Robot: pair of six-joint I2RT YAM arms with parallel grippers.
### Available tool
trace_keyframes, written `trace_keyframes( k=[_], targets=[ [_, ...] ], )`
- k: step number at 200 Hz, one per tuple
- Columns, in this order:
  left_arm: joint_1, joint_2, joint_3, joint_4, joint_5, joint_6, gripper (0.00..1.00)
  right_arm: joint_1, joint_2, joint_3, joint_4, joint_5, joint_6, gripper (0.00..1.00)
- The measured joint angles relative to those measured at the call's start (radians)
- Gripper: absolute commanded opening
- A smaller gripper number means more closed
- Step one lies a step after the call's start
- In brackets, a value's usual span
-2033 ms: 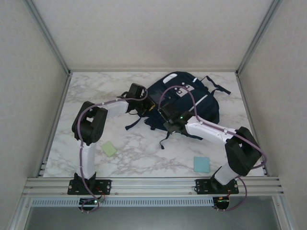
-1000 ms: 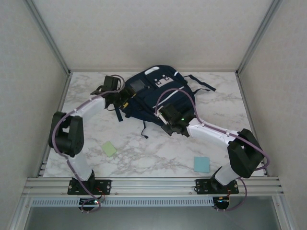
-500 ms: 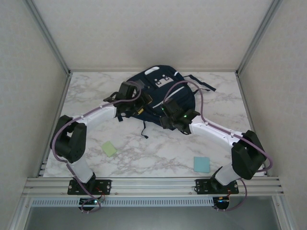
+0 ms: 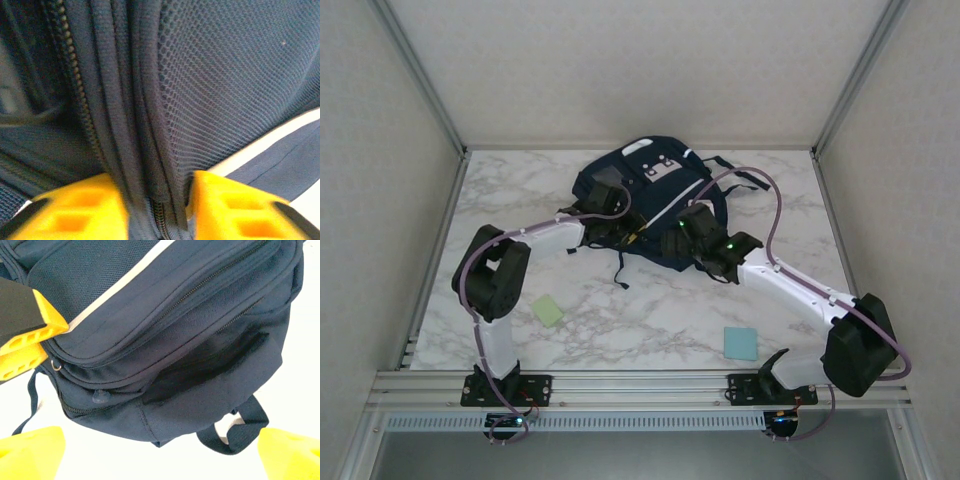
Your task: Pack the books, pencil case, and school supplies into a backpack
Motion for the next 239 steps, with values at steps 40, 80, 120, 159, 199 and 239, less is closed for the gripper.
trace_keyframes(
  k=[40,80,120,159,199,239],
  targets=[
    [0.0,0.005,0.03,-0.02,-0.003,-0.014,0.0,-0.003,-0.002,-0.021,0.0,-0.038,0.011,0.92],
    [0.0,-0.006,0.03,-0.026,-0.009,-0.013,0.0,-0.02,0.011,-0.014,0.023,-0.117,0.014,0.6],
    [0.0,-0.036,0.016,-0.024,-0.018,-0.015,0.0,-0.05,0.119,0.053,0.061,-0.196,-0.013,0.52],
    [0.0,-0.042,-0.004,-0.003,-0.019,-0.016,0.0,-0.054,0.199,0.093,0.097,-0.25,-0.036,0.45],
    [0.0,-0.045,-0.01,0.005,-0.02,-0.019,0.0,-0.056,0.243,0.111,0.12,-0.306,-0.035,0.35],
    [0.0,-0.051,-0.013,0.006,-0.023,-0.02,0.0,-0.056,0.278,0.111,0.126,-0.318,-0.033,0.26]
  ],
)
